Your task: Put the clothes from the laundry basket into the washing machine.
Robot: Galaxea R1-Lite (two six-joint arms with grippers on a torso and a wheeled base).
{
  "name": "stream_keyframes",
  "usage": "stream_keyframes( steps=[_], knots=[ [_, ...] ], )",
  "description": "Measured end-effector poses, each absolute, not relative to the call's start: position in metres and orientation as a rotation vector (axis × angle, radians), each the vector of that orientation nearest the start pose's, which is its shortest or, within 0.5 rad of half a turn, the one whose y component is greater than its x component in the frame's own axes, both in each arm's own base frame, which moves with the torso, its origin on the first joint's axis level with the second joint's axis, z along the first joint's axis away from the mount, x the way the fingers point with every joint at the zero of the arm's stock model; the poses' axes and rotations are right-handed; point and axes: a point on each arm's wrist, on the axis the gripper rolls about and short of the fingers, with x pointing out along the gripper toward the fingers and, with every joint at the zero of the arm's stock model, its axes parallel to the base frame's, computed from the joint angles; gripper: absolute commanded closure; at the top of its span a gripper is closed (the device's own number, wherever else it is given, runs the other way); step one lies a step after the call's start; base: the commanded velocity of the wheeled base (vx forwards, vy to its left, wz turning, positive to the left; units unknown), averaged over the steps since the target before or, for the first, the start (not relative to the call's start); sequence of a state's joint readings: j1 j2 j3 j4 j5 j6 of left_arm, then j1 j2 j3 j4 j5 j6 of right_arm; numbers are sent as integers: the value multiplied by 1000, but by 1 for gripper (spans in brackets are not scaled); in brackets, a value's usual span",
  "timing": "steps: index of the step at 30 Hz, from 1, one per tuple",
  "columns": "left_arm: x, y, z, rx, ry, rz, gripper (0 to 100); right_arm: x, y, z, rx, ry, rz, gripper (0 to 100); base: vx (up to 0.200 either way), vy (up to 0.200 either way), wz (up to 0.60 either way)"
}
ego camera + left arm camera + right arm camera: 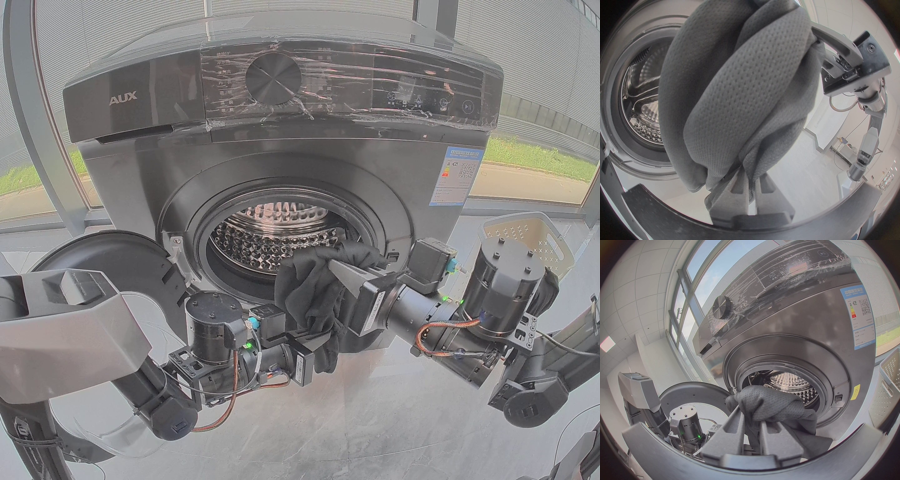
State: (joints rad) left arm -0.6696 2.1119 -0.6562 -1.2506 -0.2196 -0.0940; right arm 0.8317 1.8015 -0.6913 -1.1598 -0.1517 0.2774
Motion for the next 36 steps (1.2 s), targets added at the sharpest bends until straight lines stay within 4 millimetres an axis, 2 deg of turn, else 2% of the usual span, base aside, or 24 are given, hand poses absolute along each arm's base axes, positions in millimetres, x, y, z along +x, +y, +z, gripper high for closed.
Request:
stream_keyframes(
  steps=[3,4,18,19,31,36],
  knots=[
    [268,-219,69,-33,255,-877,100,215,231,174,289,52,682,100,0,0,0],
    [268,-219,69,-32,258,-877,0,215,231,174,289,53,682,100,0,0,0],
    [274,-221,72,-48,238,-859,0,213,230,174,291,49,686,100,0,0,0],
    [275,-222,72,-49,235,-858,100,213,231,174,293,44,688,100,0,0,0],
    [280,-226,71,-59,197,-856,100,212,230,173,292,46,690,100,0,0,0],
    [275,-225,72,-63,179,-863,100,214,228,172,286,55,679,100,0,0,0]
  ],
)
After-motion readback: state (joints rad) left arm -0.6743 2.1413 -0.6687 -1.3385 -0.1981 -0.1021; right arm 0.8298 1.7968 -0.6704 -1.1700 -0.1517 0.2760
